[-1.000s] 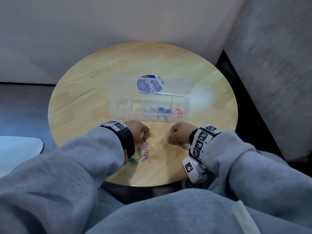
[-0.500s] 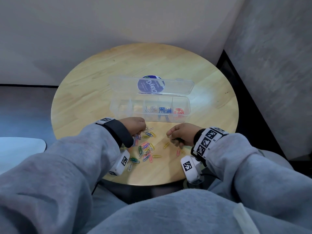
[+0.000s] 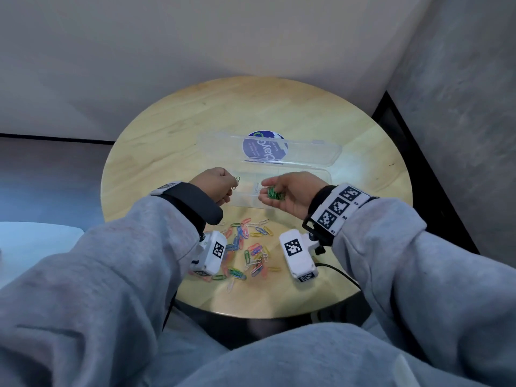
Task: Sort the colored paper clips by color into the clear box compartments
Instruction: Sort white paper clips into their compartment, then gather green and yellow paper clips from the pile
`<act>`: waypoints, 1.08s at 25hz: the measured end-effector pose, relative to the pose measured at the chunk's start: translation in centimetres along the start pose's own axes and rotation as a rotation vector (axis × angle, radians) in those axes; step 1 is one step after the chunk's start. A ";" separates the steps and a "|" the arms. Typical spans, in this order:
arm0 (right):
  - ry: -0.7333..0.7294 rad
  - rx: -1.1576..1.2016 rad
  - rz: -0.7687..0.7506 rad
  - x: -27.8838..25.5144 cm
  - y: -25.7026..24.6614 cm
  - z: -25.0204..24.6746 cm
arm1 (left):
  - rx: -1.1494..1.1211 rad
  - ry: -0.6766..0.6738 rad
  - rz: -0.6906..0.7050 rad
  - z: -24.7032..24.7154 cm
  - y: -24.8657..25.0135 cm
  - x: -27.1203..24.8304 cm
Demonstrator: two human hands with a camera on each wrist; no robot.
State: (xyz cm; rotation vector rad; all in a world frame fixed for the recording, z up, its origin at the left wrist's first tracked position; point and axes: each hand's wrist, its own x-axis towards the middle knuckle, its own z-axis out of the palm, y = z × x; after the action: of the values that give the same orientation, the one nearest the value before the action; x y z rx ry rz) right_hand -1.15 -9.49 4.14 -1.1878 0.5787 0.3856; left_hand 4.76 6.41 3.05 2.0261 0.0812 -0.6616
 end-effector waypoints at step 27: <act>0.112 -0.979 -0.055 -4.1 1.6 -6.3 | 0.763 -0.212 0.277 4.8 0.2 -2.7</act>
State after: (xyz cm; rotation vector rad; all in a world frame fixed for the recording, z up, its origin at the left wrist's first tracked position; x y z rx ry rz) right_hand -6.67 -14.77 3.84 -2.1682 0.4489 0.5840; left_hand 0.50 2.92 2.67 2.5952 -0.6576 -0.7968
